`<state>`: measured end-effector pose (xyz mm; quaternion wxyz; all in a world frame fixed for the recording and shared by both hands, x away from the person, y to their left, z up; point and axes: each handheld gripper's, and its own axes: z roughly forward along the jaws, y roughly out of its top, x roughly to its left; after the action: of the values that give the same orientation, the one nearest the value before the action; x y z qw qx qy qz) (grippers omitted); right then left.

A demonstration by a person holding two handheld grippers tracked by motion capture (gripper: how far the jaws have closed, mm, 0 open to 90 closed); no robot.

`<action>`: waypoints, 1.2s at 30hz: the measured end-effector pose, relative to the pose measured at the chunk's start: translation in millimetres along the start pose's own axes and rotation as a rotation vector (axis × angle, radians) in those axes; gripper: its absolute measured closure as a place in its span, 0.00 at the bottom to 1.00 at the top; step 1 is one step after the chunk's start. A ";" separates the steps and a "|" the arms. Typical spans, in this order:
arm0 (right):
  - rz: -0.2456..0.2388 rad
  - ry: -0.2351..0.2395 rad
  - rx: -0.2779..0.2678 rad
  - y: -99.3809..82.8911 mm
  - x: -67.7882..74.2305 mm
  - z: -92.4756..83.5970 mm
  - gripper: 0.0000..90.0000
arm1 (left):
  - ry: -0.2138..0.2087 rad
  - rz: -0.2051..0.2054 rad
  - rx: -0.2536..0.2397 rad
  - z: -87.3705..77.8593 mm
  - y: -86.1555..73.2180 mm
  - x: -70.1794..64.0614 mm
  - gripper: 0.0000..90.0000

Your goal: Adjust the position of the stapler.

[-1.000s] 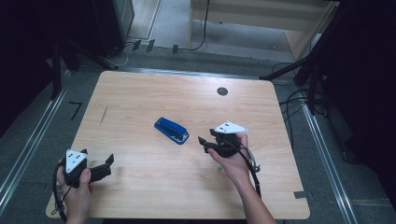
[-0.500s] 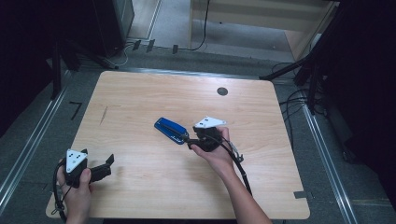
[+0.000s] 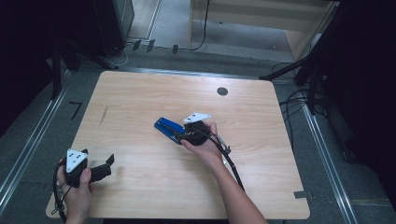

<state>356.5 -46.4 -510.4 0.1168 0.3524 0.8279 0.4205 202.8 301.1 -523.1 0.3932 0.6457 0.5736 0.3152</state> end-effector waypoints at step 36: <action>-0.118 0.078 0.052 7.3 2.0 24.6 0.75 | 0.003 0.004 0.009 0.7 0.4 -0.2 0.05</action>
<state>370.5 -27.1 -519.8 0.0997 0.2893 0.8617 0.4049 203.6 300.8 -523.2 0.3889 0.6480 0.5745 0.3144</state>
